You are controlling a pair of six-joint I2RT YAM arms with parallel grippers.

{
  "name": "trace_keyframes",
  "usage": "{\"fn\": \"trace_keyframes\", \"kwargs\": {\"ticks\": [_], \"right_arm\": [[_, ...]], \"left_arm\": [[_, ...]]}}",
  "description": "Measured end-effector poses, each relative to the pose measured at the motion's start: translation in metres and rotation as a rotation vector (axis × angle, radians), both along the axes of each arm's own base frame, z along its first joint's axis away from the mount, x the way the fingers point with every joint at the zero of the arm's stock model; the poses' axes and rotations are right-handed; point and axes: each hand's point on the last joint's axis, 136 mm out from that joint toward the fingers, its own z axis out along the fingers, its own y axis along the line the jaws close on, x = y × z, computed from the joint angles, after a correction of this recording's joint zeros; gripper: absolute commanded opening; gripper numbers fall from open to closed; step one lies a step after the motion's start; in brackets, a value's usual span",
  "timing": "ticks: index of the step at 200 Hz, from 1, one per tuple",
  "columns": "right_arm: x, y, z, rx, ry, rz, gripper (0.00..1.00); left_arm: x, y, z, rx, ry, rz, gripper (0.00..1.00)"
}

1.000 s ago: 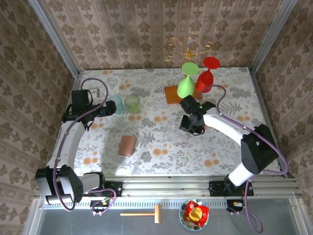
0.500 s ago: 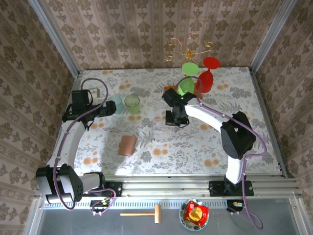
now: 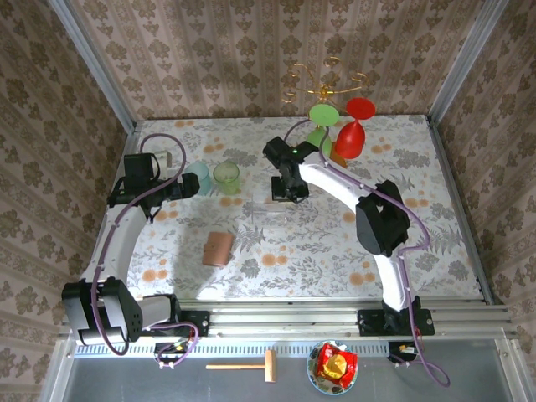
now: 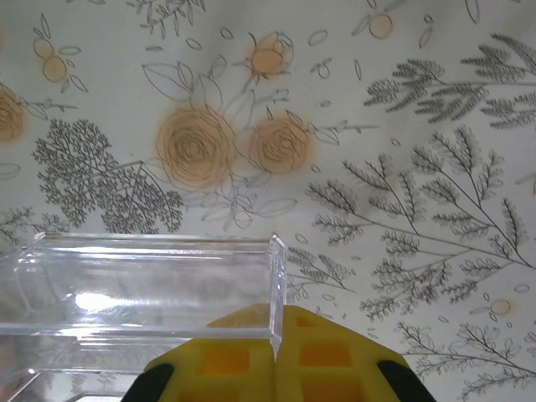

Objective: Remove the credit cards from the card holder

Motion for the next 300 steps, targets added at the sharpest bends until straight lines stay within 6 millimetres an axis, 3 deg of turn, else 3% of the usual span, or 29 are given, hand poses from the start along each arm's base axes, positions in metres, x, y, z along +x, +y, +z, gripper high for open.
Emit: {"fn": "trace_keyframes", "kwargs": {"ticks": [61, 147, 300], "right_arm": [[0.017, 0.006, -0.007, -0.042, 0.012, 0.015, 0.00], [0.022, -0.023, -0.014, -0.118, 0.036, -0.022, 0.04], [0.022, -0.026, -0.015, -0.126, 0.039, -0.017, 0.14]], "left_arm": [[0.000, 0.000, 0.000, 0.000, 0.000, 0.000, 1.00], [0.000, 0.000, 0.000, 0.000, 0.000, 0.000, 1.00], [0.001, 0.000, -0.004, 0.000, 0.013, 0.000, 1.00]]}}
